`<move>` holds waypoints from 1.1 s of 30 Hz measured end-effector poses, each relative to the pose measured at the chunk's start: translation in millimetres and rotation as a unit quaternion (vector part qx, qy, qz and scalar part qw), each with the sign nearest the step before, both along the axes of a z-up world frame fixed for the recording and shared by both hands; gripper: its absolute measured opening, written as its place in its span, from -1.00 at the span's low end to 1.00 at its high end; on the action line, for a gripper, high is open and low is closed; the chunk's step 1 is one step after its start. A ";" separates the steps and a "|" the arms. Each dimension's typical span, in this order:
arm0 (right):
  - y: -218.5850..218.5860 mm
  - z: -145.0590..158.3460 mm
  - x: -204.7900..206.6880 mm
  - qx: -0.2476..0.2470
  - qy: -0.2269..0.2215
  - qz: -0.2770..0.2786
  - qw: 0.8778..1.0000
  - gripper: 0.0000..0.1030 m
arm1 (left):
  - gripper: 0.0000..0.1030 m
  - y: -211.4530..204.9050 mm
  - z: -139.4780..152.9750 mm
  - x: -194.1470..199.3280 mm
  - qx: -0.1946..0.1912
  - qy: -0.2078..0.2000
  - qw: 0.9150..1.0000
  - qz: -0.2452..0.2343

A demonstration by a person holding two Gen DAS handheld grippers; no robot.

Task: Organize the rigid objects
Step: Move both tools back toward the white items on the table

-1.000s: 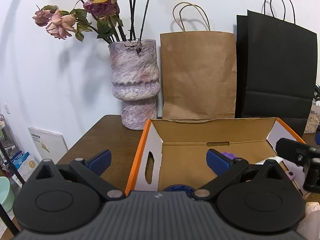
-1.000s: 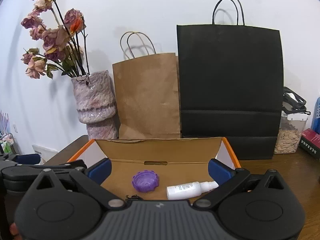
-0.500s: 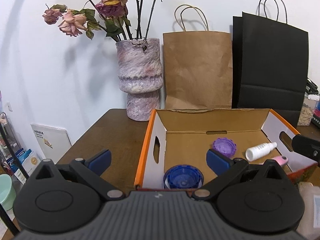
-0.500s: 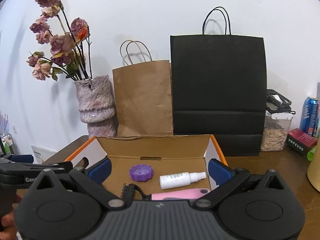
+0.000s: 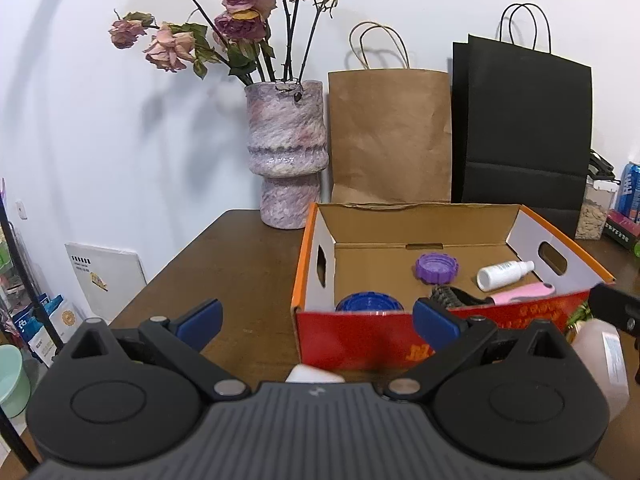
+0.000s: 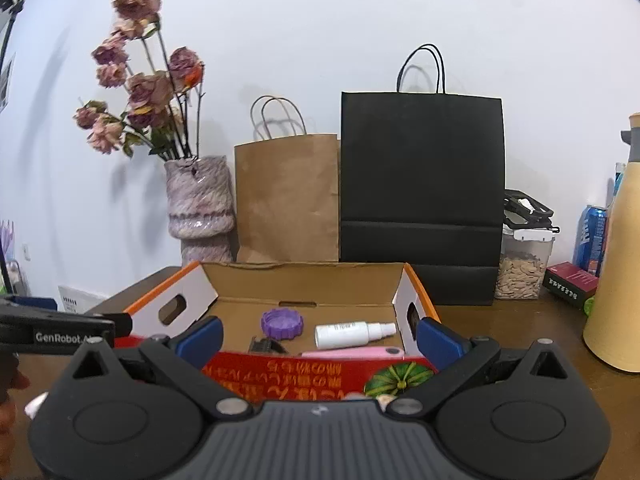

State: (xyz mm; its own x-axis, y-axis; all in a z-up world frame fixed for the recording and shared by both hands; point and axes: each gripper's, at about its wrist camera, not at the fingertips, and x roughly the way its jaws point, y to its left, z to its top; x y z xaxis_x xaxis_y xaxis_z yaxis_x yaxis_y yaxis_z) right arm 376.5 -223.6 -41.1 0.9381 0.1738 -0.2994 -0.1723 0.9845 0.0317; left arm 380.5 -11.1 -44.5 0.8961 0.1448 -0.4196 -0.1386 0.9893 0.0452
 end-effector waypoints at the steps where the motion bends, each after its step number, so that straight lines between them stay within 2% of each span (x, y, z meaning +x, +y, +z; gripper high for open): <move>1: 0.1 -1.8 -4.5 -0.002 0.001 0.000 1.000 1.00 | 1.00 0.7 -0.1 -3.3 0.000 0.000 1.000 0.000; 16: -3.1 -22.0 -62.8 -0.018 0.016 -0.019 1.000 1.00 | 1.00 18.4 -19.5 -61.8 0.000 0.007 1.000 0.001; 28: -2.1 -33.9 -91.6 -0.013 0.033 -0.026 0.999 1.00 | 1.00 35.4 -39.8 -87.4 0.007 0.046 0.999 -0.016; 33: 0.5 -35.7 -91.5 -0.020 0.036 -0.030 0.999 1.00 | 1.00 49.6 -47.0 -84.6 -0.015 0.074 0.997 -0.017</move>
State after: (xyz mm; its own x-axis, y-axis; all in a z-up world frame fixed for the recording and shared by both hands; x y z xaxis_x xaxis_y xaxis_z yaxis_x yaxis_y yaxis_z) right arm 285.1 -223.1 -76.8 0.9226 0.1050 -0.3712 -0.1120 0.9937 0.0026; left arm 295.9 38.5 -91.6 0.8279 0.1017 -0.5516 -0.0995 0.9945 0.0340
